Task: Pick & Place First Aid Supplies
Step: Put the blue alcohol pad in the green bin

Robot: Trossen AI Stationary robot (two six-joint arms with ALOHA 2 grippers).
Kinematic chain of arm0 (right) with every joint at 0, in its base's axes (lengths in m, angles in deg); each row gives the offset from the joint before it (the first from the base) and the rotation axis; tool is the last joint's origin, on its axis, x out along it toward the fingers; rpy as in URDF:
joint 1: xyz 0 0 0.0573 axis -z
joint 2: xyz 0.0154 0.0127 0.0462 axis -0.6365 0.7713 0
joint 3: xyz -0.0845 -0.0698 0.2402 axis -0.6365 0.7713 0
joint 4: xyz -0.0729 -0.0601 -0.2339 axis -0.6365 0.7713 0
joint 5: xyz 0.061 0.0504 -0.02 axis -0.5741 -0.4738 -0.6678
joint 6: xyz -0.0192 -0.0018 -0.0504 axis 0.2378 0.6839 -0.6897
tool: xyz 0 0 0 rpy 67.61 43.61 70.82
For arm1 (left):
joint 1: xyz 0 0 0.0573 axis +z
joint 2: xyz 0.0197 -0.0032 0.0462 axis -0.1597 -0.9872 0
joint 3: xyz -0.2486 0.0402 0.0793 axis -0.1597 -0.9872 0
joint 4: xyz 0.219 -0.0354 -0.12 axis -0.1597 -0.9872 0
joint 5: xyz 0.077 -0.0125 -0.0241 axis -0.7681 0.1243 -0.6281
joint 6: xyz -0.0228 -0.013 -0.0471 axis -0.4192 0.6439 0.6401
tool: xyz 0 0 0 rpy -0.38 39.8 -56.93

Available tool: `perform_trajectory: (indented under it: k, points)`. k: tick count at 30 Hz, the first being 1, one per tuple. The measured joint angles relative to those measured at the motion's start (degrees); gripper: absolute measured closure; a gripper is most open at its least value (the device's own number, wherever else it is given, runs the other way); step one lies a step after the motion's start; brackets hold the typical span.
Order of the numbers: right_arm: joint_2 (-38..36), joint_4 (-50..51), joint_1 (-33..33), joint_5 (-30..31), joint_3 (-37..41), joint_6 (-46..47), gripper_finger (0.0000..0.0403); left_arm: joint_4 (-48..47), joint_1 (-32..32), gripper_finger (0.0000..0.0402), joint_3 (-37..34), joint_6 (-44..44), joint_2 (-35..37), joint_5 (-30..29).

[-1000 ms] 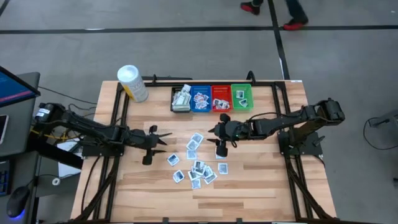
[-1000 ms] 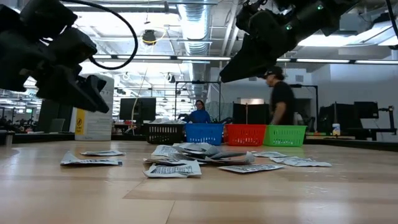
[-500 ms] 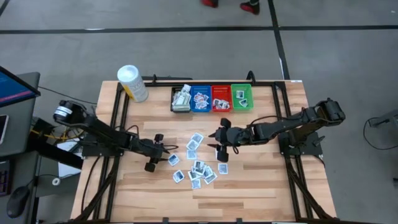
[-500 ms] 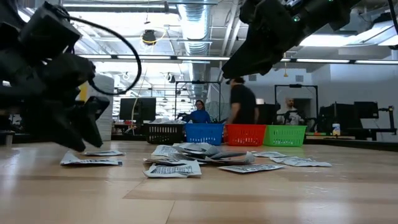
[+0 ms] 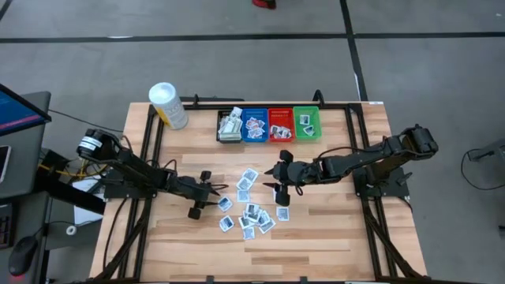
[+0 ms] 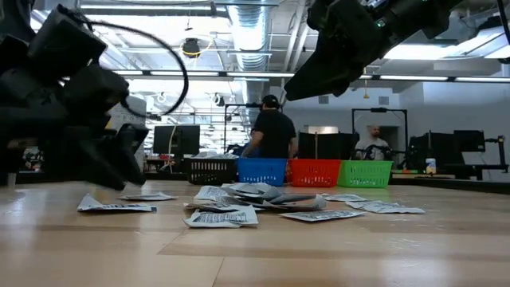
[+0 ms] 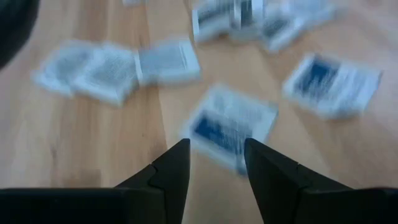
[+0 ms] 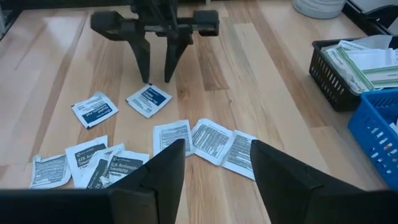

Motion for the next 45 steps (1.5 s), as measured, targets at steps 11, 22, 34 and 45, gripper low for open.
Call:
perform_trajectory:
  k: [11, 22, 34, 45]
  points:
    - [0.0, 0.0, 0.0, -0.2, 0.0, 0.0, 0.0227, 0.9, 0.0, 0.0247, 0.3, 0.0, 1.5, 0.9]
    - [0.0, 0.0, 0.0, -0.2, 0.0, 0.0, 0.0227, 1.5, 0.0, 0.0247, 0.3, 0.2, -2.6, 4.7]
    - [0.0, 0.0, 0.1, -0.2, 0.0, 0.0, 0.0226, 3.8, 0.0, 0.0249, 0.5, 3.2, -6.6, 4.7]
    - [0.0, 0.0, 0.1, -0.2, 0.0, 0.0, 0.0227, 4.4, 0.0, 0.037, 0.7, 7.1, -9.0, 5.8]
